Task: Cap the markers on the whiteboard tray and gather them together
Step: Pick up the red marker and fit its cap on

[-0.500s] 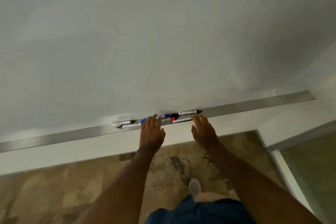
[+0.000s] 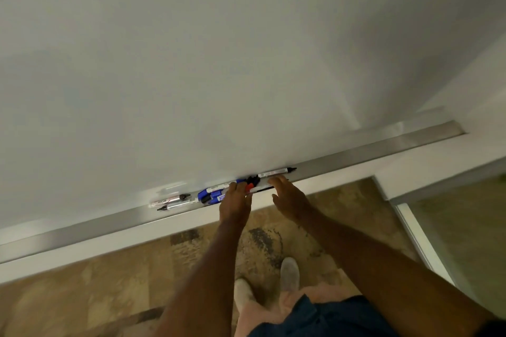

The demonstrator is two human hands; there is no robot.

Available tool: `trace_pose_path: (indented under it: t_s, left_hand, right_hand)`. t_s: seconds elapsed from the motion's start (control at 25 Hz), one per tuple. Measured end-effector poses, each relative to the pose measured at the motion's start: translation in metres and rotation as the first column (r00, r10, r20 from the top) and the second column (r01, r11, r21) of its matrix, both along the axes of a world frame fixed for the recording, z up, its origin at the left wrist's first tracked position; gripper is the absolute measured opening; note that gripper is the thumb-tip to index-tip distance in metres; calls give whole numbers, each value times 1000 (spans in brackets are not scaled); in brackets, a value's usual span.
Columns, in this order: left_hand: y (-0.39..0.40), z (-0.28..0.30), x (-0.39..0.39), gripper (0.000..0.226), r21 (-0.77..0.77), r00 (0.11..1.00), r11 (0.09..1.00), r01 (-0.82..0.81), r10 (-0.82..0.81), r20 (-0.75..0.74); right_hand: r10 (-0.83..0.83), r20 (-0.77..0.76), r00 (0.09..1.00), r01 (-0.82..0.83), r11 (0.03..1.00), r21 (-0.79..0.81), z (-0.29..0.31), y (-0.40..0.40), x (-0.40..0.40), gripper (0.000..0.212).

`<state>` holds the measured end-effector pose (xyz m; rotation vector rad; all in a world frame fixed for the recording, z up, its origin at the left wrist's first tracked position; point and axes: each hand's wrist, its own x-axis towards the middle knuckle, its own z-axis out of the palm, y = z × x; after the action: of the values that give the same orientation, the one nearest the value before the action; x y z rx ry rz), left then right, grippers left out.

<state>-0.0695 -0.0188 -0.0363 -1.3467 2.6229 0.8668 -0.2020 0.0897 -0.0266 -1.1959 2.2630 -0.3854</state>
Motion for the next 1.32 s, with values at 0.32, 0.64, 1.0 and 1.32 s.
trace_pose_path:
  t_s: [0.32, 0.64, 1.0, 1.32]
  left_hand:
    - [-12, -7, -9, 27, -12, 1000, 1000, 11, -11, 5]
    - [-12, -10, -19, 20, -22, 1000, 1000, -8, 8, -11]
    - [-9, 7, -5, 15, 490, 828, 830, -266, 457, -324]
    - [1, 24, 10, 13, 756, 732, 651, -67, 547, -407]
  right_hand:
    - [39, -54, 998, -37, 999, 40, -8, -15, -2, 38]
    - [50, -86, 995, -47, 998, 41, -4, -21, -10, 21]
    - [-145, 3, 989, 141, 955, -262, 14, -2, -23, 21]
    - [-496, 810, 314, 912, 394, -112, 31, 18, -7, 60]
